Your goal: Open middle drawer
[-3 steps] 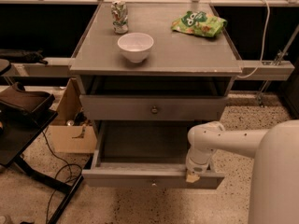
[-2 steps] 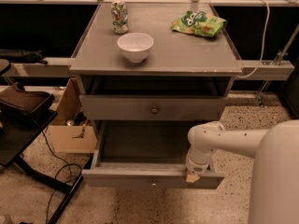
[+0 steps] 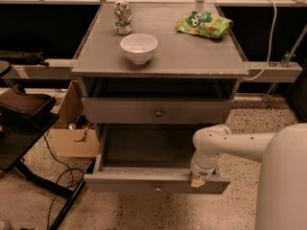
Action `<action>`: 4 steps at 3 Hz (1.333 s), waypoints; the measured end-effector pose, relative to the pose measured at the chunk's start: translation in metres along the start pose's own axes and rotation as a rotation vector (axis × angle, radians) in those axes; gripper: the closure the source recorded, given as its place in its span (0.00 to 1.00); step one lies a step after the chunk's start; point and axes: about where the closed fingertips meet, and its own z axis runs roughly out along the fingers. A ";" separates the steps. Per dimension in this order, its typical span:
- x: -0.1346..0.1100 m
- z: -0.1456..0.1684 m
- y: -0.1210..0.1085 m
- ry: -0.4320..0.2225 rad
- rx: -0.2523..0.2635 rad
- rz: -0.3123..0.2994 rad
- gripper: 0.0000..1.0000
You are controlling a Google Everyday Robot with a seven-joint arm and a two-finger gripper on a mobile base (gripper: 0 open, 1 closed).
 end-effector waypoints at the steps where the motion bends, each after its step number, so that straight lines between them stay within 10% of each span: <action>1: -0.004 -0.006 -0.010 0.013 0.040 -0.003 0.12; 2: -0.009 -0.040 -0.013 0.048 0.142 -0.002 0.00; 4: 0.025 -0.200 0.056 0.035 0.336 0.103 0.00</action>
Offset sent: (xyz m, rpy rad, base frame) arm 0.0375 -0.0030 0.1175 -0.1639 -0.2996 -0.0247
